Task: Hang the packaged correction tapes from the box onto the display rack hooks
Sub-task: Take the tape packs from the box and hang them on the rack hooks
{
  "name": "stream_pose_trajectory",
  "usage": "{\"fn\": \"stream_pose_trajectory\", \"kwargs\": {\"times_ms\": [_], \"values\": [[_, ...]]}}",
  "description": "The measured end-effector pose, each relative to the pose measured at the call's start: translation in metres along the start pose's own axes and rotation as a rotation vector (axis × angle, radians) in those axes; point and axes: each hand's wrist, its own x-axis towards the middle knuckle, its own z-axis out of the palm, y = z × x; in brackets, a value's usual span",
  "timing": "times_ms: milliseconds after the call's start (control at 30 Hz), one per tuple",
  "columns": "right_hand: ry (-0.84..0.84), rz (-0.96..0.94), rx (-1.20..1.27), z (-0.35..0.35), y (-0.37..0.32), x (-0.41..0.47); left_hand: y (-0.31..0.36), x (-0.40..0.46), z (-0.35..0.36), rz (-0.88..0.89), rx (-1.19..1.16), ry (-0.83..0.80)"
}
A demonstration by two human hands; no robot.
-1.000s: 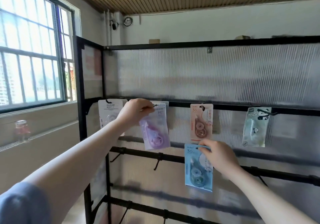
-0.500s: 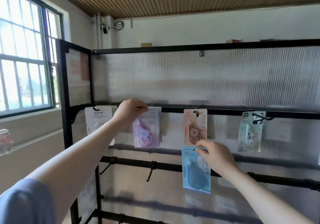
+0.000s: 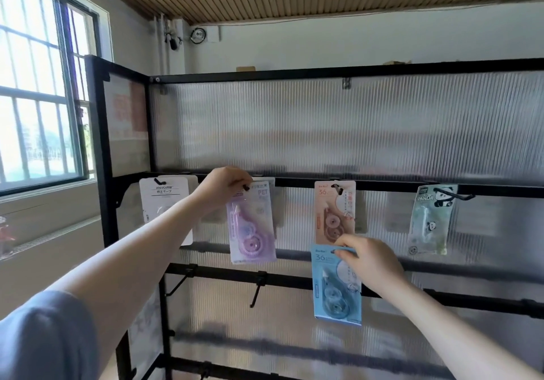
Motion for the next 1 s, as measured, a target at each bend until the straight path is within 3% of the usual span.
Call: {"fn": "stream_pose_trajectory", "kwargs": {"times_ms": [167,633,1000], "values": [[0.01,0.023,-0.025,-0.009,0.005,-0.003,-0.008,0.005,0.006,0.052,0.145,-0.028],[0.102,0.148,-0.103,-0.055,0.015,-0.04,0.017,-0.031,0.01,0.117,0.183,0.264],[0.16,0.239,-0.053,-0.09,0.062,-0.079,0.049,-0.097,0.043,-0.013,0.276,0.104]]}}
